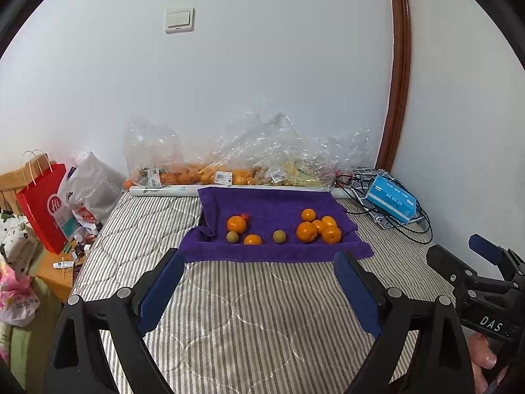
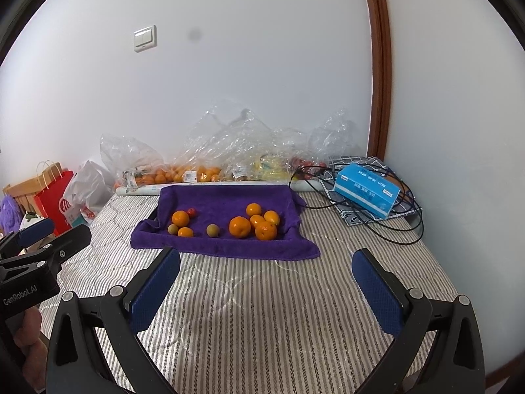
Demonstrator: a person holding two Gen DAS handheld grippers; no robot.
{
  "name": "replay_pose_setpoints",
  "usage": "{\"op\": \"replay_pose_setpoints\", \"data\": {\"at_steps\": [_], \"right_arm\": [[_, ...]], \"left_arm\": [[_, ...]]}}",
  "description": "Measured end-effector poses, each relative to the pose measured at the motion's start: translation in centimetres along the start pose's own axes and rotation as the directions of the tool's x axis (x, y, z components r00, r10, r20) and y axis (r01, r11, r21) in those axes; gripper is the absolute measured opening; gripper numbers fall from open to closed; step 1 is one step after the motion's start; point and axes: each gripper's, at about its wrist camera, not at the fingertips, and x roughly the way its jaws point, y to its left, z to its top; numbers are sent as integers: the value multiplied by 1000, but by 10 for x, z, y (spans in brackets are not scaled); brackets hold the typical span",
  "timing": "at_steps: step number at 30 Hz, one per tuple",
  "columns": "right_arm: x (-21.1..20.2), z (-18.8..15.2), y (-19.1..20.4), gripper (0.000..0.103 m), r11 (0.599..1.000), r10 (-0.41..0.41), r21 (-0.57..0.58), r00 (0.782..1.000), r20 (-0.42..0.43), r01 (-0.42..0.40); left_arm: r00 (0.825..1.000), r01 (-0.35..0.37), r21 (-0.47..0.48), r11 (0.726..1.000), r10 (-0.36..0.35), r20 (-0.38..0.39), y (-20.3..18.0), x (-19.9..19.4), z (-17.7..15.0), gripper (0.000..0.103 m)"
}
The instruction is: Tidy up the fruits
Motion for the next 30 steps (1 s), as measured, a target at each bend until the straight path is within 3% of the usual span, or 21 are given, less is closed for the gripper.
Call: {"op": "replay_pose_setpoints", "data": {"at_steps": [30], "right_arm": [[-4, 0, 3, 103, 1000, 2, -7, 1000, 4, -2]], "left_arm": [[1000, -1, -2, 1000, 1, -1, 6, 0, 1, 92]]}}
